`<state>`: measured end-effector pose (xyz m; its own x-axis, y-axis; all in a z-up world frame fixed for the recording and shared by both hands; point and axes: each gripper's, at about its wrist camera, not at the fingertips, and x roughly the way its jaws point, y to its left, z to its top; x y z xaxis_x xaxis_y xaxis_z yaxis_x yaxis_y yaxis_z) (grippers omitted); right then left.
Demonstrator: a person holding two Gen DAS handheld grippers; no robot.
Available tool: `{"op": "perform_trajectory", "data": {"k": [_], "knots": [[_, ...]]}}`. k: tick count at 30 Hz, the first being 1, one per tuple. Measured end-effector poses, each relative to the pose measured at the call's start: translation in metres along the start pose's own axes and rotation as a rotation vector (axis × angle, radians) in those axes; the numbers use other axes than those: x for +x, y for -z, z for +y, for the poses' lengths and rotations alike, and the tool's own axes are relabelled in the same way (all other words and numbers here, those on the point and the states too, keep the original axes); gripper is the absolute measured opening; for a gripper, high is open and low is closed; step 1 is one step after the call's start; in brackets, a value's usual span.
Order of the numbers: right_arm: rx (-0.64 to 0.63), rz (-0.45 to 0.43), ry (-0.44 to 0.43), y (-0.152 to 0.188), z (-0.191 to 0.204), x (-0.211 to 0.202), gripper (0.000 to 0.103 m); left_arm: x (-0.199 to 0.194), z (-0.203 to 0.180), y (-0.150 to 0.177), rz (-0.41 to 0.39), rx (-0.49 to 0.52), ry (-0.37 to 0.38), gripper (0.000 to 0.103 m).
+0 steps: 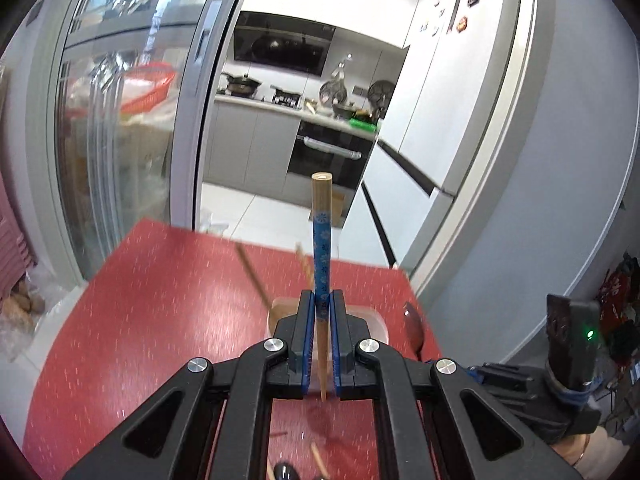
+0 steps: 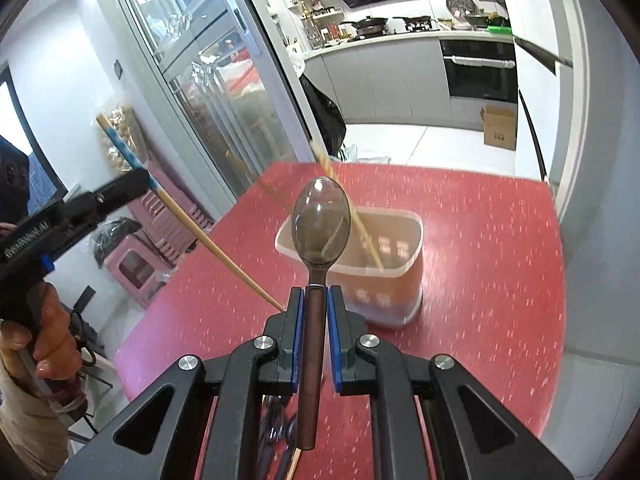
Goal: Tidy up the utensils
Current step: 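Carry the chopstick and spoon to the caddy and lower both into it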
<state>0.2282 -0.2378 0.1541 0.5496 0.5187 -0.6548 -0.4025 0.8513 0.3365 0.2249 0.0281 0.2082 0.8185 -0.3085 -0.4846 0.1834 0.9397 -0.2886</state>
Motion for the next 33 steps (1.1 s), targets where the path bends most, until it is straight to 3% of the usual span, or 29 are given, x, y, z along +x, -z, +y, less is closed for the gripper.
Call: {"op": "perform_trajectory", "data": {"k": [7,16,26,33], "knots": [[-0.009,-0.057,0.038,-0.046,-0.007,0.017,0.012,0.024,0.002,-0.038,-0.04,0.013,-0.023,0.035],[-0.051,-0.162,0.101,-0.086,-0.013,0.059,0.012,0.076,0.011,-0.034,0.0,0.009,-0.065,0.035],[-0.219,-0.242,0.18,-0.063,-0.012,0.106,0.012,0.121,0.009,0.002,0.086,0.058,-0.095,0.035],[-0.315,-0.226,0.205,-0.04,-0.009,0.125,0.012,0.134,0.011,0.014,0.132,0.074,-0.118,0.035]]}}
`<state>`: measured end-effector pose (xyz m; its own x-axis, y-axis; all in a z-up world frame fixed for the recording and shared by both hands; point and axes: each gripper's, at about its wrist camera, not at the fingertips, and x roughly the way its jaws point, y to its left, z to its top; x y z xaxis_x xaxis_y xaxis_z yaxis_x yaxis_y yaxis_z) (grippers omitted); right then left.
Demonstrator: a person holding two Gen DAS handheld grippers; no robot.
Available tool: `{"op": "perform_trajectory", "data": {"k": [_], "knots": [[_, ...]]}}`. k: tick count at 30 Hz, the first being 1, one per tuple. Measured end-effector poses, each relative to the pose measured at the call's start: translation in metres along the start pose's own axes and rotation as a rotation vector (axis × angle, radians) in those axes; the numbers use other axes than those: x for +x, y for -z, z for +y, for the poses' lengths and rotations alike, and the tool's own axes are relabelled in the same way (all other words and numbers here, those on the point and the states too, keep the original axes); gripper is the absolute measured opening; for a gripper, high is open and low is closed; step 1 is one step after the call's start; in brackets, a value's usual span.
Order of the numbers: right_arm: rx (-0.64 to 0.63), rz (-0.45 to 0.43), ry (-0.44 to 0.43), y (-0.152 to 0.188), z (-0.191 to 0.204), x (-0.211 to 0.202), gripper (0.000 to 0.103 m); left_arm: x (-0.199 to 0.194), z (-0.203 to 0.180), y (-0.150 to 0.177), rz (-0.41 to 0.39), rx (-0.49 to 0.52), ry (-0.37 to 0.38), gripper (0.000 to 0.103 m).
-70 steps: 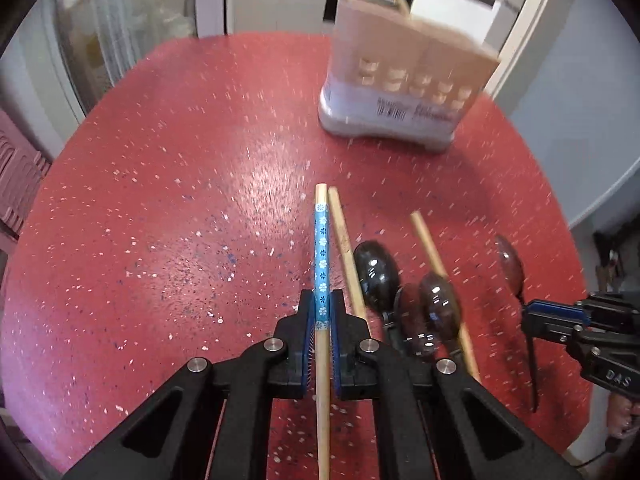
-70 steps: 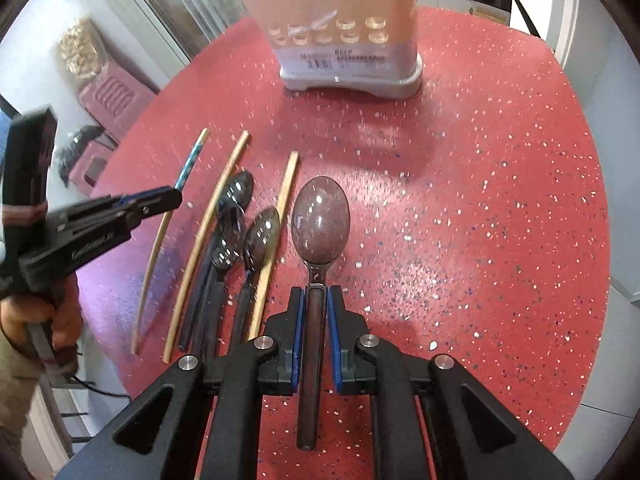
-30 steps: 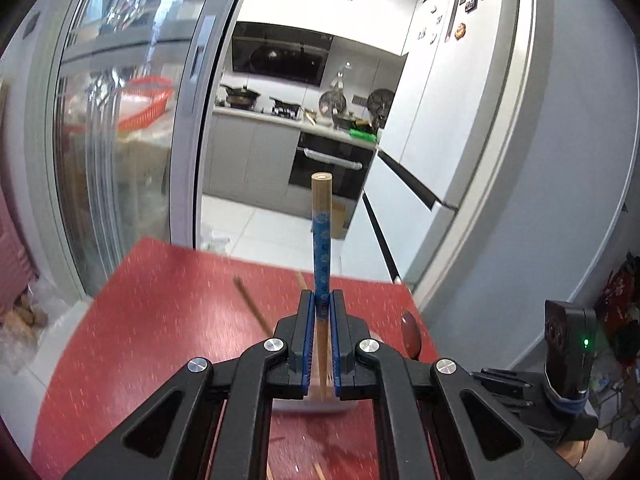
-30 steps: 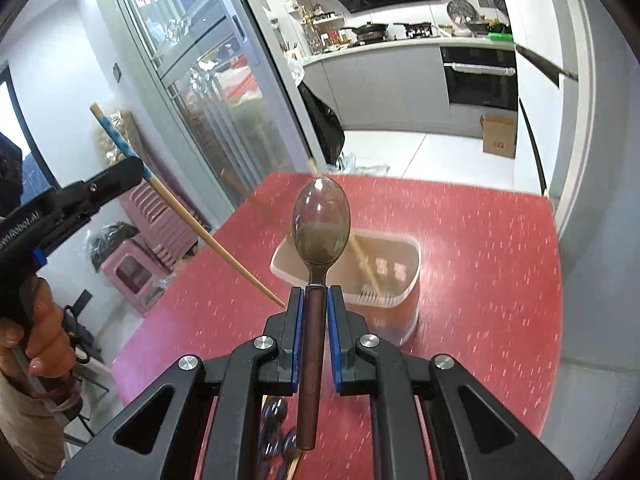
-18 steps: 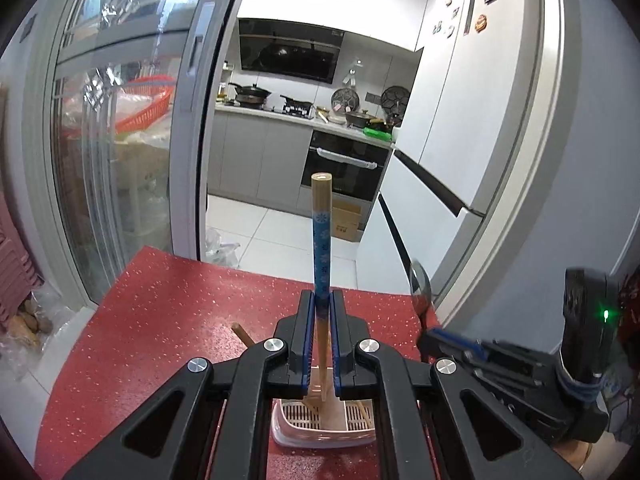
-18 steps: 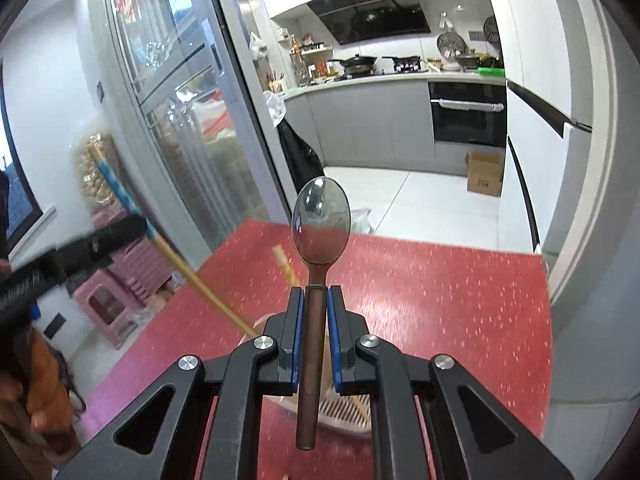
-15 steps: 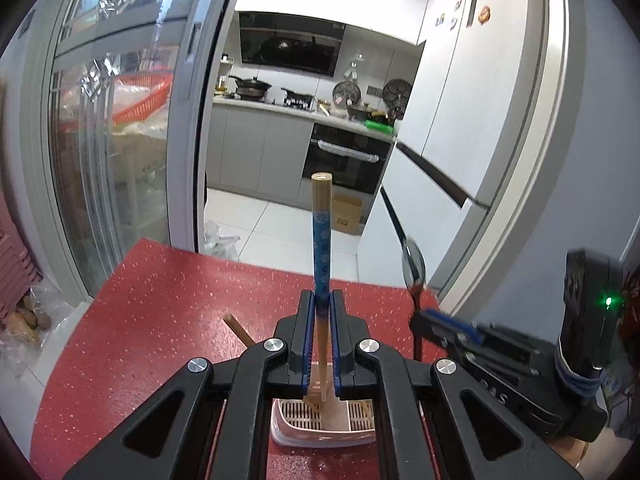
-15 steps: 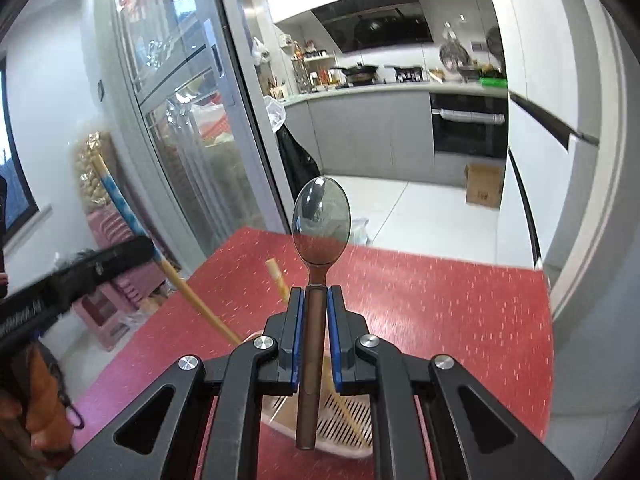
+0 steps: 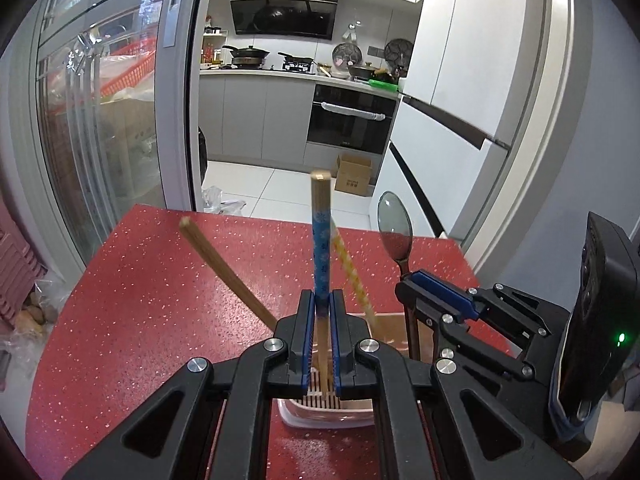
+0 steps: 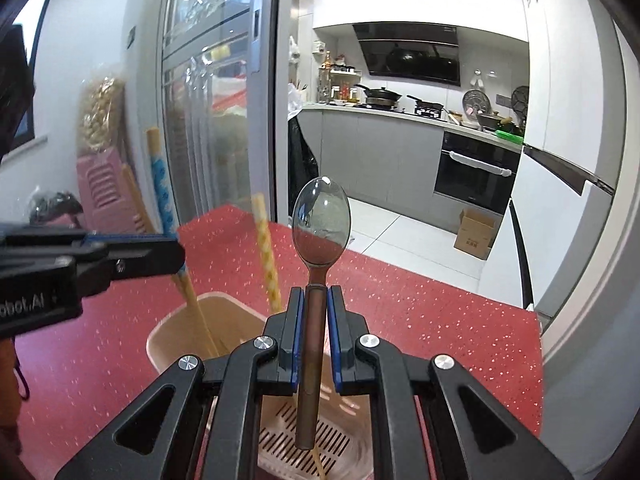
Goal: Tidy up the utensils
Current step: 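Carry the chopstick and spoon to the caddy and lower both into it, then open both tools to drop the chopstick and spoon into the caddy, then move both tools back over the remaining spoons and chopsticks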
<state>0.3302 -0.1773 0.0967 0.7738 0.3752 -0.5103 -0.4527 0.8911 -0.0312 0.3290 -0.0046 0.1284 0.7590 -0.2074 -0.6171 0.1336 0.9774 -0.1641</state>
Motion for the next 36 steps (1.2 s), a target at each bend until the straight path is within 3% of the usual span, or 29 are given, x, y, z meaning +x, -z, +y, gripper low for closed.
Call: {"op": "perform_trajectory", "data": {"k": [15,19,29,36], "knots": [[0.012,0.082,-0.036,0.018,0.004,0.004,0.013,-0.001,0.003,0.013,0.038,0.032,-0.061,0.035],[0.024,0.093,-0.044,0.016,0.004,0.001,0.026,-0.012,0.005,0.018,0.03,0.026,-0.063,0.035],[0.119,0.093,-0.083,0.014,0.003,-0.044,0.045,-0.05,0.017,0.056,0.052,-0.005,-0.097,0.035],[0.218,0.19,-0.124,0.047,0.014,-0.078,0.052,-0.075,0.026,0.108,0.11,-0.052,-0.103,0.036]]}}
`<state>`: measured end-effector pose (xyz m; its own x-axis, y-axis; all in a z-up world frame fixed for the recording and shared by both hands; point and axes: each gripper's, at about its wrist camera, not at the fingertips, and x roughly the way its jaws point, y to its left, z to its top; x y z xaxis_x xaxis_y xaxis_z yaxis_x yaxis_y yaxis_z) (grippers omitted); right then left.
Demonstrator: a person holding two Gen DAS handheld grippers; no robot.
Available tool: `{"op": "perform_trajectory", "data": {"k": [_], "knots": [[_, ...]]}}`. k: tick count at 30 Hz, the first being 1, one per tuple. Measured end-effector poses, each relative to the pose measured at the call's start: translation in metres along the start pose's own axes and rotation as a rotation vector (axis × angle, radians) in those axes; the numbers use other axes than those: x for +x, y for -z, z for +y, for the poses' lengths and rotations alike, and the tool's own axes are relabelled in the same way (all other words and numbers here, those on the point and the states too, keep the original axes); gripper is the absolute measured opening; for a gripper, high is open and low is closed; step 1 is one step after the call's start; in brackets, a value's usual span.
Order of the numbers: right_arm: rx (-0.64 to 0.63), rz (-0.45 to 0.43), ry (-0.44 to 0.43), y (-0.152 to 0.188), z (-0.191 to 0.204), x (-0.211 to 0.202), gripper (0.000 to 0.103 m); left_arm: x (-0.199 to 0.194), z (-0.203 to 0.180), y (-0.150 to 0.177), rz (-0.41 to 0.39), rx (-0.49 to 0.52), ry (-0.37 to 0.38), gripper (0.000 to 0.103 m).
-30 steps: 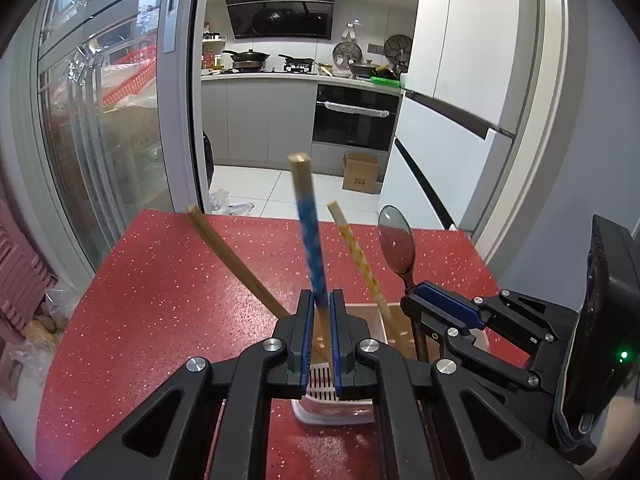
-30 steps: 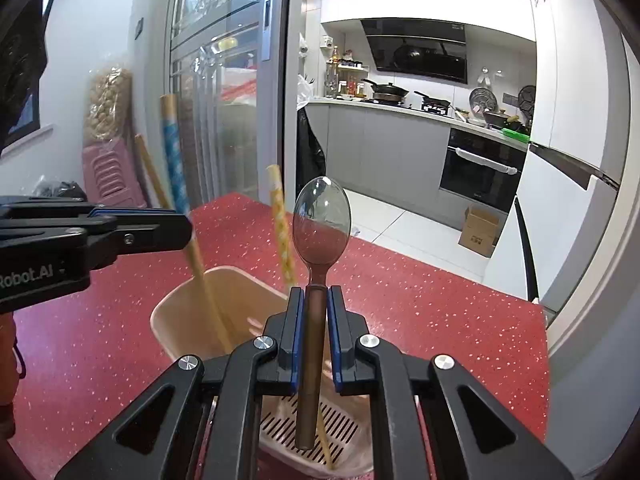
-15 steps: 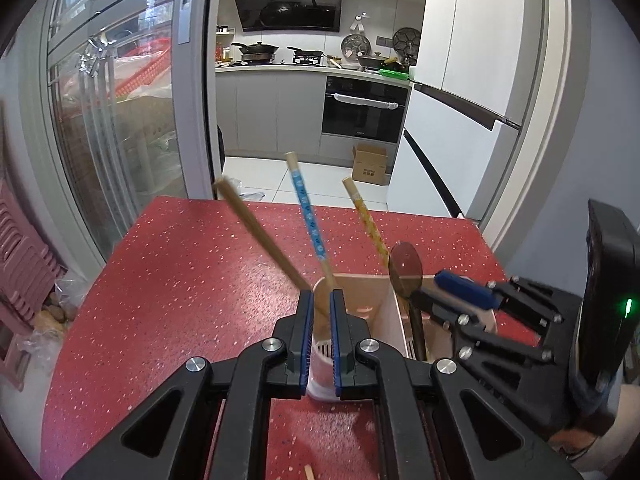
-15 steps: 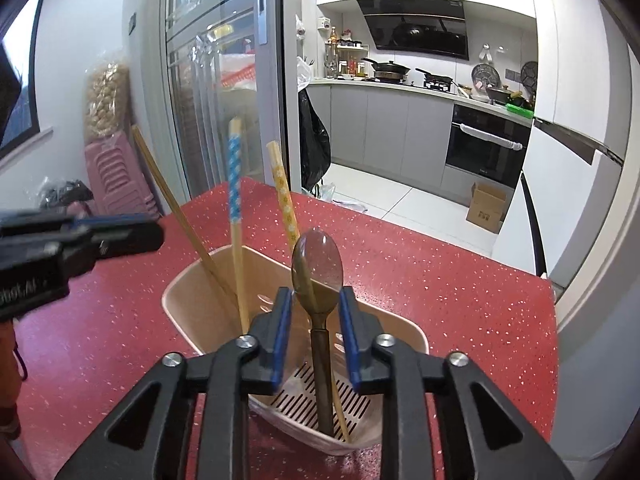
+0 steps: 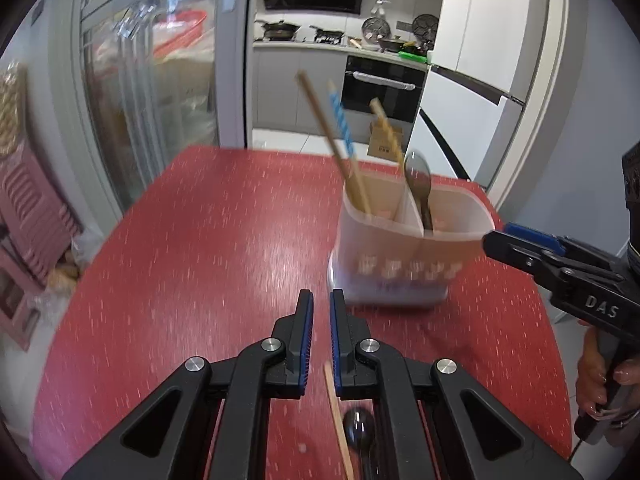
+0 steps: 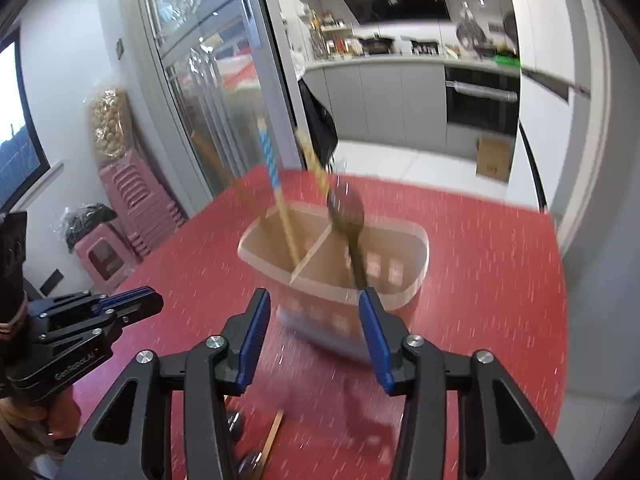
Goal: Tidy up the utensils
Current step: 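Move both tools back over the remaining spoons and chopsticks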
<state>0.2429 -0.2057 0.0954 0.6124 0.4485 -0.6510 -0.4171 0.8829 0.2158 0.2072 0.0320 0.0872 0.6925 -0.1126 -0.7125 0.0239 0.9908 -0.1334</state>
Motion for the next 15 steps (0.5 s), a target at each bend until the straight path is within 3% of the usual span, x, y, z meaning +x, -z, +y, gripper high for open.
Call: {"op": "perform_trajectory", "data": {"k": [12,13,15], "knots": [[0.144,0.231,0.026,0.114,0.009,-0.007,0.052,0.006,0.011,0.099,0.134,-0.055,0.027,0.036],[0.153,0.243,0.027,0.12,0.01,-0.007,0.052,0.007,0.012,0.105,0.144,-0.06,0.025,0.051],[0.173,0.268,0.03,0.133,0.01,-0.008,0.052,0.011,0.016,0.113,0.173,-0.069,0.022,0.103]]}}
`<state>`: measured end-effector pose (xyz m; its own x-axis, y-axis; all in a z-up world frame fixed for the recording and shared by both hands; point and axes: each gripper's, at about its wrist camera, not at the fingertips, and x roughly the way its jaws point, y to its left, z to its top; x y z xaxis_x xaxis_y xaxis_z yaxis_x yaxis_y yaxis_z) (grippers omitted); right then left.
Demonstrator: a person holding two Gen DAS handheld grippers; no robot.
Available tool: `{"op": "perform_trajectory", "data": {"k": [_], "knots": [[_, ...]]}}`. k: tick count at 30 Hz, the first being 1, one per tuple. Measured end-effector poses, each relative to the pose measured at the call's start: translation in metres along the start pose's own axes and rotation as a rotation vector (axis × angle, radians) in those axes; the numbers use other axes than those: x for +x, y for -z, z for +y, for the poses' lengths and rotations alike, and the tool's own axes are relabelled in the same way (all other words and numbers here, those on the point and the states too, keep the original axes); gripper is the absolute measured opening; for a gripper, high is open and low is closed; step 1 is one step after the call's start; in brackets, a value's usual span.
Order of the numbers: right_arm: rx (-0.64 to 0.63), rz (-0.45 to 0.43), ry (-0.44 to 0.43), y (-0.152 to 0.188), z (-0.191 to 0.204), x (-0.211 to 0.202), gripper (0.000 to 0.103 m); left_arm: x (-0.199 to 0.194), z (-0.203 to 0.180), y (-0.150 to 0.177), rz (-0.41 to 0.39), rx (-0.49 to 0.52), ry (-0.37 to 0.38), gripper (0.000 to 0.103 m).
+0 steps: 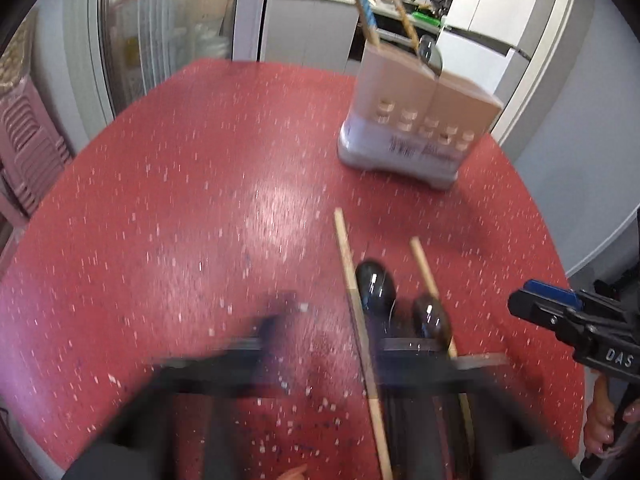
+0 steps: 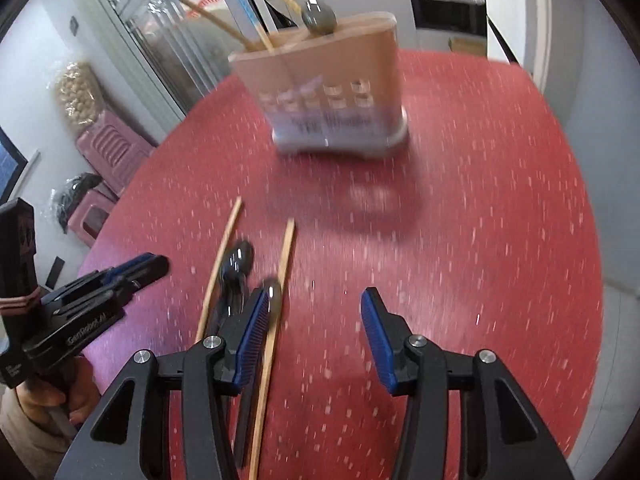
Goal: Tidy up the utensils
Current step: 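Move both tools back over the remaining spoons and chopsticks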
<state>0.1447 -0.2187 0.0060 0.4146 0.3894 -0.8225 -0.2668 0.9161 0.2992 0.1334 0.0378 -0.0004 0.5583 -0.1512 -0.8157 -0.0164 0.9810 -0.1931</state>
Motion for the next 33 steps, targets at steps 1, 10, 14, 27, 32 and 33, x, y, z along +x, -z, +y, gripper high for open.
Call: {"op": "perform_trajectory", "data": {"k": [1,10,14,27,32,33], "knots": [[0.006,0.007,0.005,0.004,-0.001,0.001,0.052,0.001,0.001,0.004,-0.006,-0.01,-0.011,0.103],[0.004,0.065,0.032,0.028,0.013,0.009,0.052,0.018,0.008,0.021,0.028,0.033,-0.084,0.103],[-0.01,0.079,0.031,0.029,0.023,0.012,0.052,0.028,0.006,0.024,0.054,0.052,-0.098,0.103],[-0.053,0.125,0.116,0.035,0.033,0.032,0.052,0.048,0.001,0.017,0.095,0.043,-0.113,0.103],[-0.088,0.129,0.153,0.037,0.038,0.036,0.052,0.054,-0.002,0.016,0.099,0.046,-0.121,0.103],[-0.099,0.129,0.162,0.038,0.04,0.037,0.052,0.055,-0.003,0.015,0.099,0.044,-0.122,0.103]]}}
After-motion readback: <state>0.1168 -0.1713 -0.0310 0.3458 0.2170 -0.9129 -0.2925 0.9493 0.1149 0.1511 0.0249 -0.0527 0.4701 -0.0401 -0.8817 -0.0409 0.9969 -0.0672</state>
